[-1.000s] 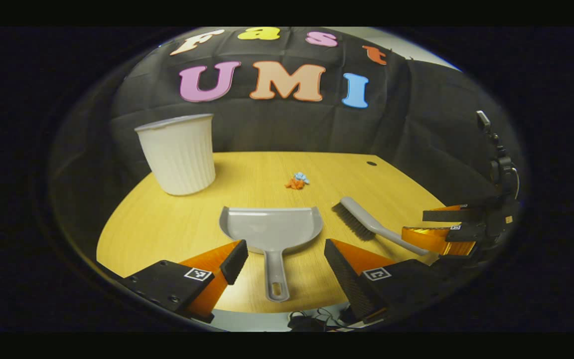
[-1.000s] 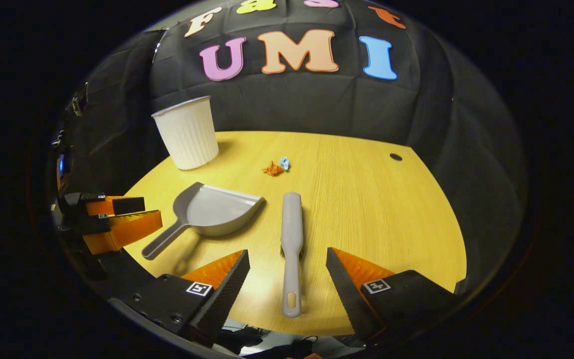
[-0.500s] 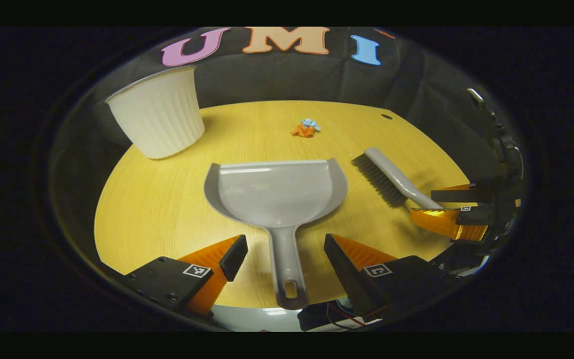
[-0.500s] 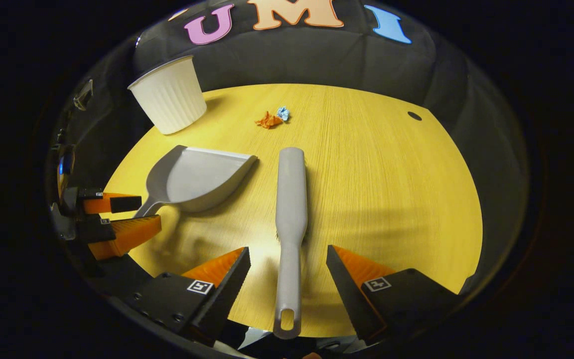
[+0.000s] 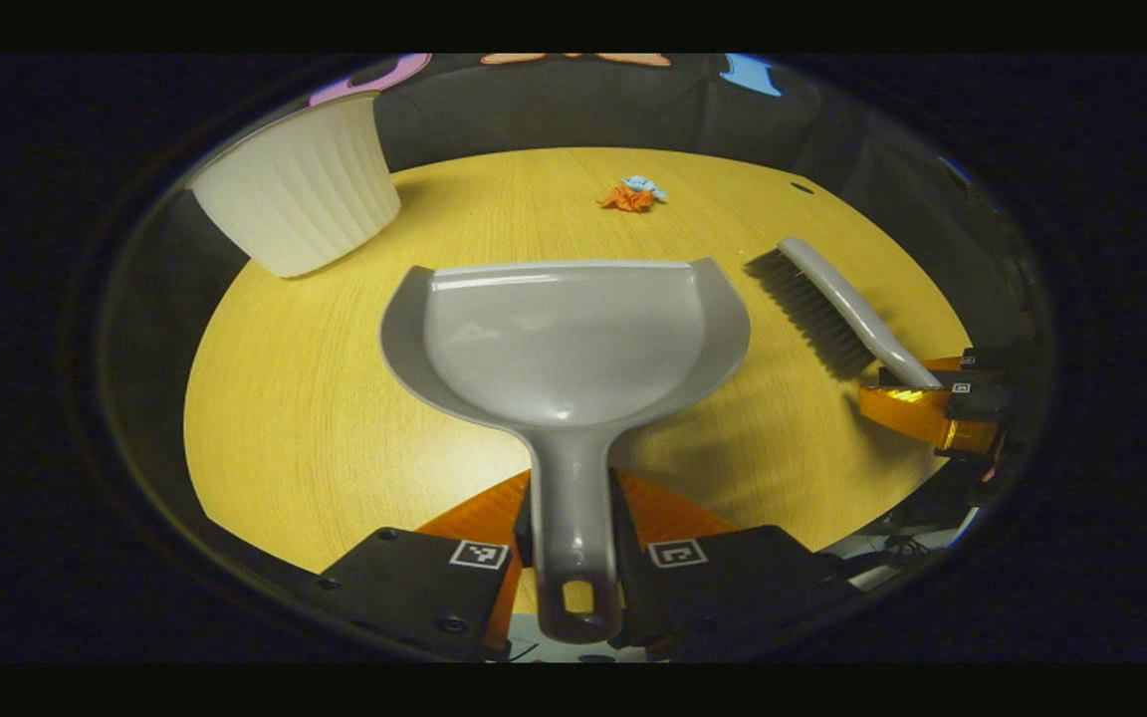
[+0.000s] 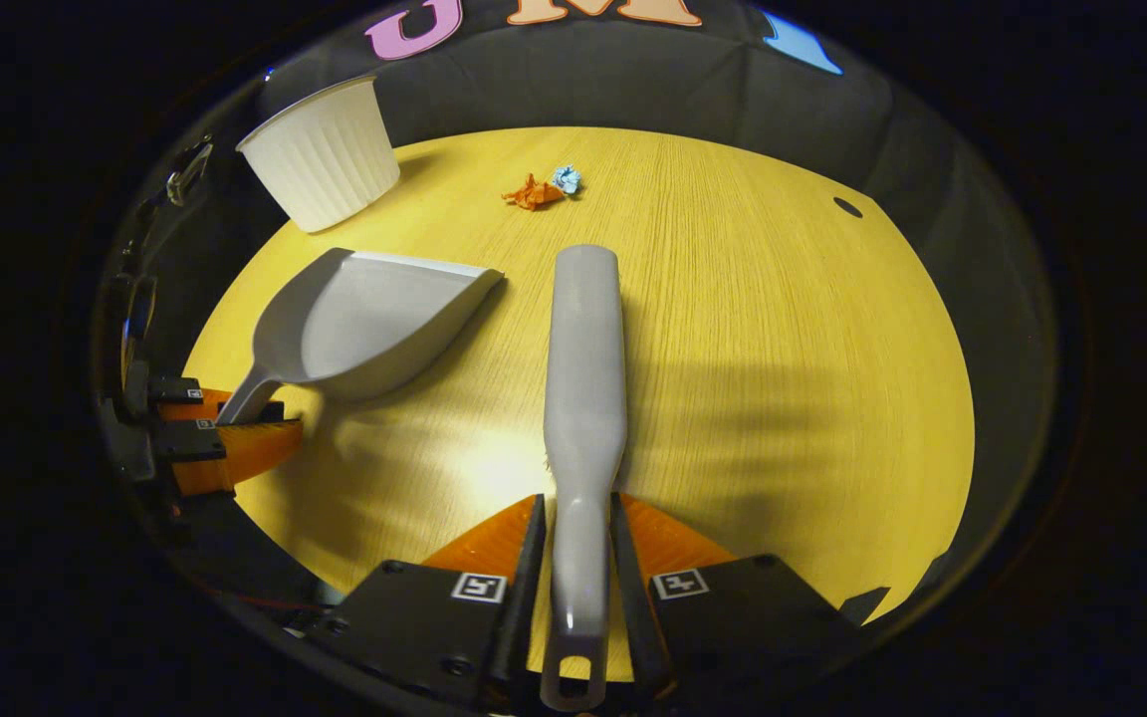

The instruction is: Pick up the small broom and dustpan from the desktop, sweep the trash into the dustpan with the broom, and then empty the trash into the garbage bin.

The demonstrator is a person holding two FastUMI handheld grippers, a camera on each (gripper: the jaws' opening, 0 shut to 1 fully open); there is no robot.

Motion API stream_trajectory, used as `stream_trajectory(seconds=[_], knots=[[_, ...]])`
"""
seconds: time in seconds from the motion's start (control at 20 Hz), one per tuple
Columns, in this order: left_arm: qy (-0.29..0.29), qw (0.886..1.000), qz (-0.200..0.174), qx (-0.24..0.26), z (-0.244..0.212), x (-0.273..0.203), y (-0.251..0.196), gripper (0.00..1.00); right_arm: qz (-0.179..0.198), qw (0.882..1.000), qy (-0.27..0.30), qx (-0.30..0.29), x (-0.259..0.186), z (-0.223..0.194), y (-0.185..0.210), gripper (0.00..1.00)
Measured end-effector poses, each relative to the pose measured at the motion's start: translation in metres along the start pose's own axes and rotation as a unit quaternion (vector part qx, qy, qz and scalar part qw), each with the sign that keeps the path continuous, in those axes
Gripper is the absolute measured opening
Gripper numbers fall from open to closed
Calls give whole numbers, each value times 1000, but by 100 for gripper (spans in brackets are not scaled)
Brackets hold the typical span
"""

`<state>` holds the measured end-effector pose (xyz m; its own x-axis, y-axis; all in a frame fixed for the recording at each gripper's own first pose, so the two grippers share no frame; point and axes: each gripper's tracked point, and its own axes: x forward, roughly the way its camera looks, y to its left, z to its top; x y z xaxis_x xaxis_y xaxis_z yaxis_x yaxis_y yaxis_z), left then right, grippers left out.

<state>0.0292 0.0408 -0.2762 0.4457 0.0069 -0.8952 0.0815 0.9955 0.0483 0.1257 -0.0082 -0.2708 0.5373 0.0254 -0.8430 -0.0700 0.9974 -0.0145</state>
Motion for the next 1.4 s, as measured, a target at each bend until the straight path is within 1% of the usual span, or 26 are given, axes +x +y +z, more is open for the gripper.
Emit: stream_trajectory(seconds=[0.05, 0.1, 0.15, 0.2, 0.35, 0.4, 0.5, 0.65, 0.8, 0.85, 0.9, 1.05, 1.1, 1.15, 1.2, 1.25, 1.3, 1.4], knots=[[8, 1000, 4, 5, -3, 1, 2, 35, -3, 1000, 7, -1, 3, -1, -1, 30], [10, 1000, 6, 9, -2, 2, 3, 36, 2, 1000, 16, -2, 3, -3, -1, 29], [8, 1000, -2, 11, 1, 0, 4, 34, 7, 1000, 17, 4, 3, -3, 0, 25], [9, 1000, -8, 10, 1, -2, 4, 30, 12, 1000, 22, 7, 2, -2, 1, 24], [1, 999, -27, 25, 2, -1, 5, 28, 15, 1000, 17, 12, 0, 0, 2, 22], [-9, 999, -38, 29, 5, -2, 7, 27, 15, 1000, 9, 21, -2, 4, 3, 22], [-18, 998, -49, 32, 8, -6, 11, 27, 18, 999, -9, 36, -10, 13, 3, 22], [-39, 997, -51, 46, 21, -21, 17, 27, 28, 997, -41, 66, -28, 35, -4, 22], [-59, 996, -49, 45, 34, -36, 20, 27, 25, 996, -63, 55, -47, 53, -25, 22], [-66, 996, -46, 45, 39, -43, 21, 27, 25, 996, -72, 49, -58, 58, -33, 18], [-75, 995, -41, 45, 46, -50, 22, 27, 28, 995, -84, 47, -67, 68, -40, 22], [-86, 995, -29, 49, 63, -62, 19, 27, 37, 993, -111, 34, -89, 99, -59, 22], [-87, 994, -31, 51, 69, -63, 16, 27, 37, 992, -118, 28, -90, 110, -64, 17], [-86, 994, -32, 56, 71, -66, 17, 27, 35, 991, -124, 23, -91, 119, -67, 21], [-82, 994, -33, 64, 73, -65, 18, 27, 30, 991, -127, 20, -89, 129, -70, 21], [-75, 994, -32, 73, 74, -61, 20, 27, 25, 991, -128, 17, -83, 140, -69, 17], [-70, 994, -34, 83, 77, -57, 23, 27, 18, 992, -128, 14, -75, 150, -68, 21], [-63, 992, -44, 99, 84, -46, 31, 27, -1, 992, -129, 5, -59, 170, -66, 21]])
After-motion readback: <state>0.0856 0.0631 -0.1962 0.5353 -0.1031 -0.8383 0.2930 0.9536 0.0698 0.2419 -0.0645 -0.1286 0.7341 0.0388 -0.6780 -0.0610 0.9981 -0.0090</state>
